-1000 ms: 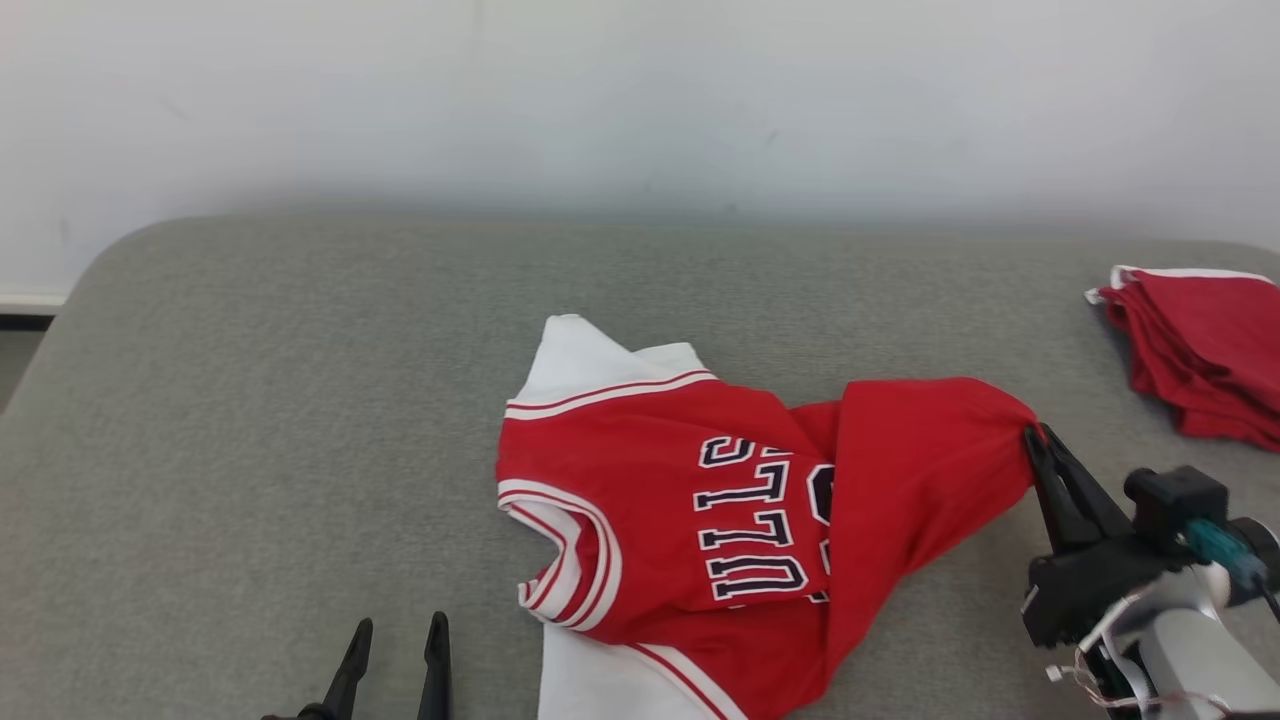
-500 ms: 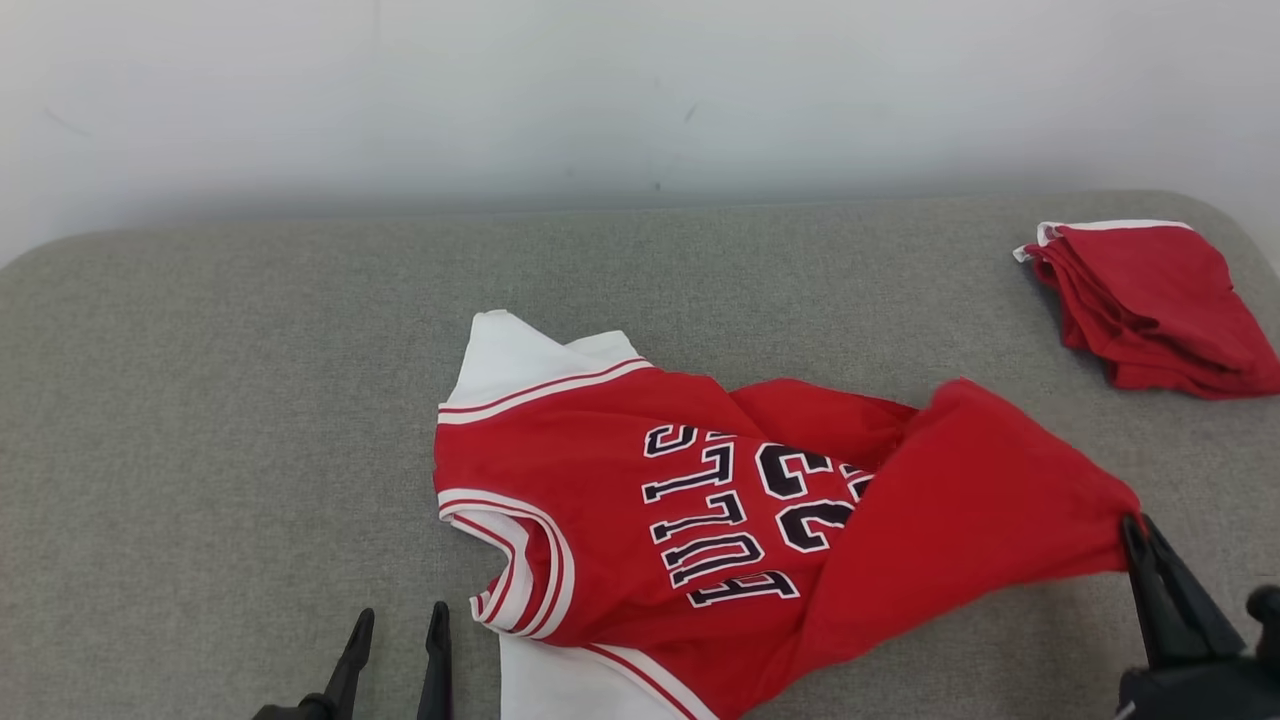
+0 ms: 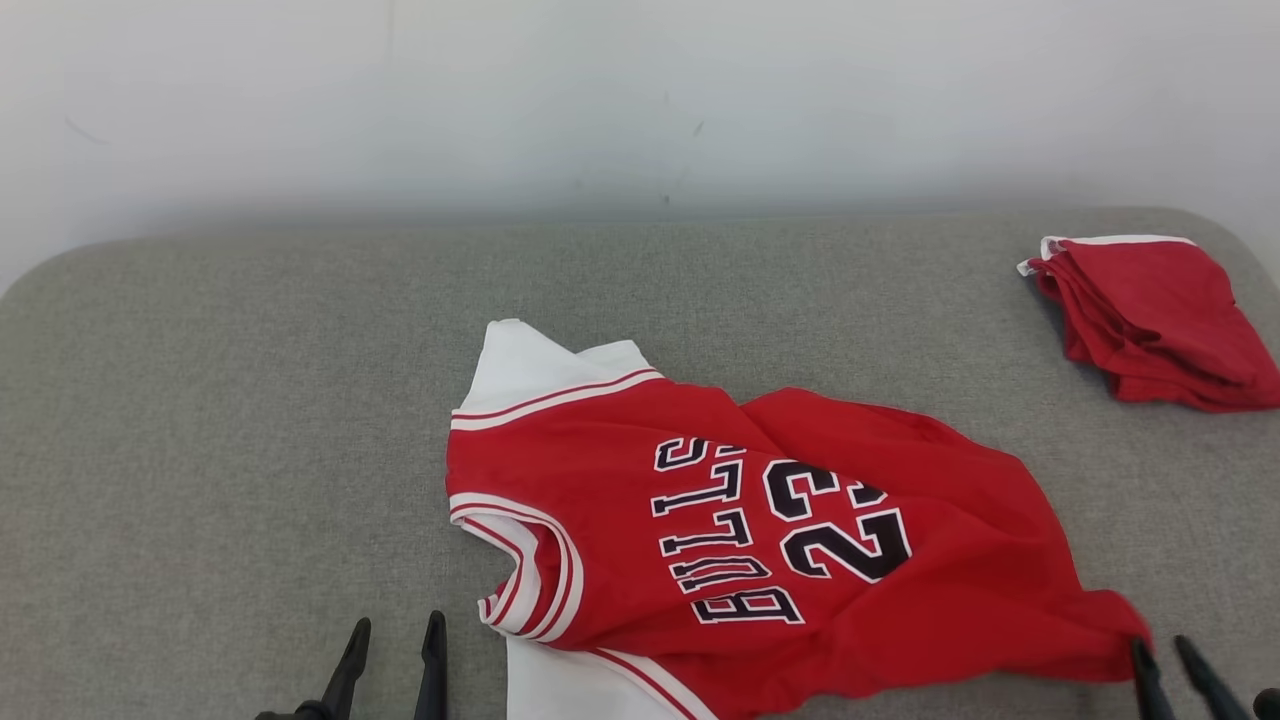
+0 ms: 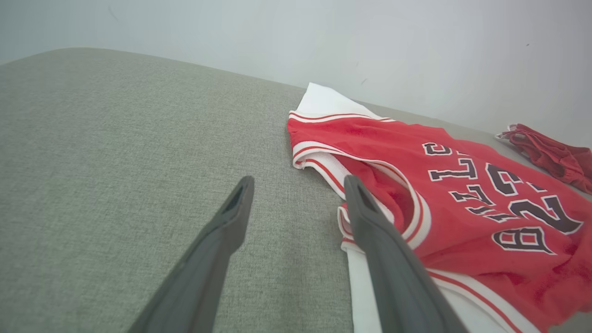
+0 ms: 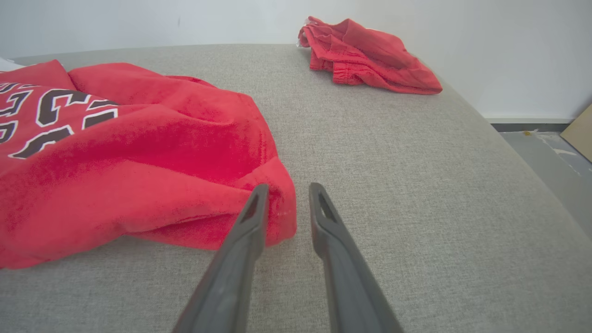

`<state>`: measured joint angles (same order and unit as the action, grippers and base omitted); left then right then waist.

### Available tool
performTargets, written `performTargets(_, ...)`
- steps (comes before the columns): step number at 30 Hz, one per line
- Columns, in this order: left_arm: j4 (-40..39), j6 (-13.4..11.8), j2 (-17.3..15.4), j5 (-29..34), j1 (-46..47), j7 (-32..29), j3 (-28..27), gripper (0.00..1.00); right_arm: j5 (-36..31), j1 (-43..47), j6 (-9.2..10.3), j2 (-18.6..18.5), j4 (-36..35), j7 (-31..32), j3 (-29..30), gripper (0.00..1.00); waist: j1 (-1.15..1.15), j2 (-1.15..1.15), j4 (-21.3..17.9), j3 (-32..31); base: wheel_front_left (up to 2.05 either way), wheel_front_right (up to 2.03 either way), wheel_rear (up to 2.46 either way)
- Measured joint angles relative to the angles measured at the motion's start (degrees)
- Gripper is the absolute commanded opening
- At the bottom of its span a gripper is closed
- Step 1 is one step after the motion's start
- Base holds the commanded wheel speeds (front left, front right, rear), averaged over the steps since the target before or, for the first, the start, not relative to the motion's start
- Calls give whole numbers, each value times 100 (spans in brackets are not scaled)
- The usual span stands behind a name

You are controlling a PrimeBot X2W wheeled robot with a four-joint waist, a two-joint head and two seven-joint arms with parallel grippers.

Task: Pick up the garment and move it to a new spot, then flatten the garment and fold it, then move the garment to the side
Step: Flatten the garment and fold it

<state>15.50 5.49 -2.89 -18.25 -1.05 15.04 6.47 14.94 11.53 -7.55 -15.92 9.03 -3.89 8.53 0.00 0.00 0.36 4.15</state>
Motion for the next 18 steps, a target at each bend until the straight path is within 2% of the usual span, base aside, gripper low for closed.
performTargets(11, 1, 11, 1, 11, -101, 0, -77, 100, -269, -356, 0, 123, 76, -687, -42, 100, 0, 0, -59, -167, 0, 0, 0)
performTargets(18, 2, 16, 0, 44, -122, 0, -118, 100, -368, -464, 0, 472, 189, -937, -221, 100, 0, 0, -69, -210, 0, 0, 0)
